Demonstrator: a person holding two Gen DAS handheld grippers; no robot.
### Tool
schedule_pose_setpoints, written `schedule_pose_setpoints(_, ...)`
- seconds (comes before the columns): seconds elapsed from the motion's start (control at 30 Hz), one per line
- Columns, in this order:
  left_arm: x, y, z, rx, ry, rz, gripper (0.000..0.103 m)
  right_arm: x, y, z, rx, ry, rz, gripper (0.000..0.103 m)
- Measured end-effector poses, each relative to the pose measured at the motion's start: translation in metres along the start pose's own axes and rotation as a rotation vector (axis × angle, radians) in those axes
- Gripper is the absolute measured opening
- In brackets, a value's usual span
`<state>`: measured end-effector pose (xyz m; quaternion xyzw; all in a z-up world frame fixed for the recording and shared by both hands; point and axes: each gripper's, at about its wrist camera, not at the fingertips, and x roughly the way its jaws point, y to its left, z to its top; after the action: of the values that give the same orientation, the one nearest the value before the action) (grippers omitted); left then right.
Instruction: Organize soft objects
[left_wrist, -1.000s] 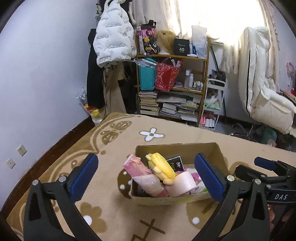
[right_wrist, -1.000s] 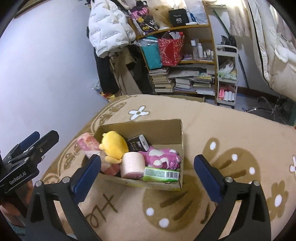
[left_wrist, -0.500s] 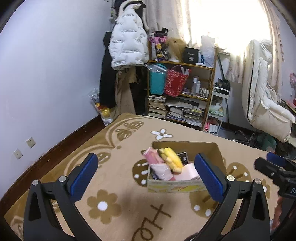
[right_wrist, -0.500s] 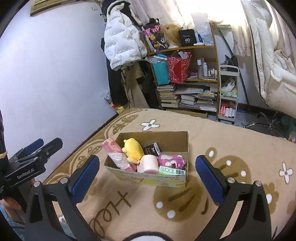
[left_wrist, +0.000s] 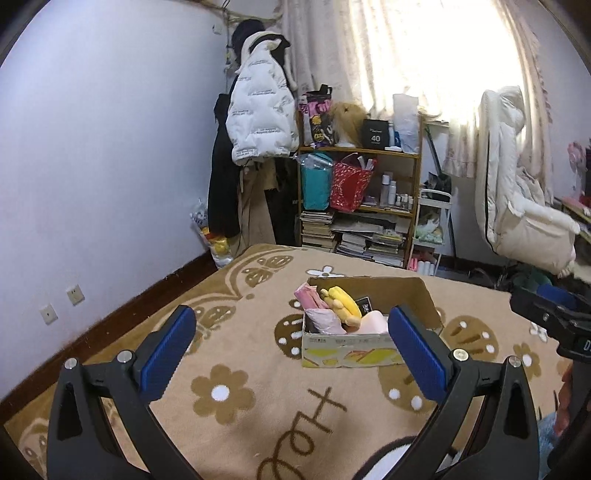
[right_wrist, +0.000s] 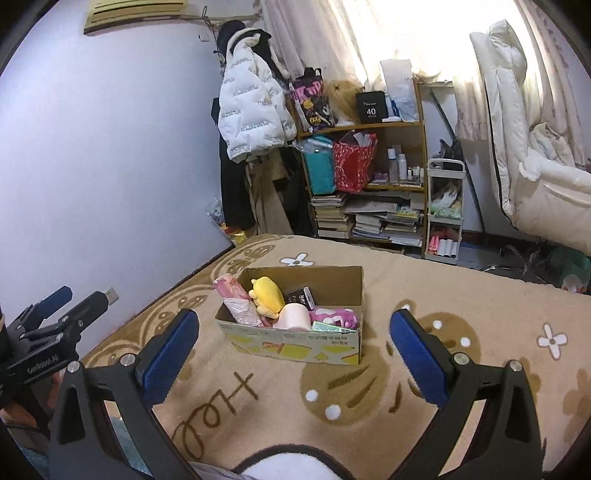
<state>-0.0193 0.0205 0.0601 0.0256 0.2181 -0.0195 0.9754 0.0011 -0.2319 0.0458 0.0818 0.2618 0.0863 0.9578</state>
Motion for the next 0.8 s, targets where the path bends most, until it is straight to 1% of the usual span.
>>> schedule_pose_setpoints(0.07,-0.005,-0.001,-0.002,-0.003,-0.007,-0.005,0.103,-0.003,0.001,-0.004,0.009,-0.006,0.006,0.103)
schedule_pose_setpoints(0.17,-0.004,-0.002,-0.006,0.005,0.008,-0.007,0.103,-0.006,0.002,-0.011,0.014,-0.009,0.009,0.103)
schedule_pose_setpoints(0.3,-0.001,0.000,-0.016,0.001,0.010,0.016,0.103,-0.009,0.006,-0.018,-0.015,-0.018,-0.014,0.103)
schedule_pose_setpoints(0.5,0.010,0.007,-0.033,-0.030,0.051,0.004,0.103,-0.009,0.002,-0.029,0.021,-0.010,-0.021,0.103)
schedule_pose_setpoints(0.67,0.010,0.003,-0.036,-0.007,0.046,-0.012,0.103,-0.007,-0.004,-0.034,0.034,0.002,-0.025,0.103)
schedule_pose_setpoints(0.8,0.015,0.001,-0.038,-0.003,0.058,-0.004,0.103,-0.004,-0.008,-0.035,0.042,0.010,-0.027,0.103)
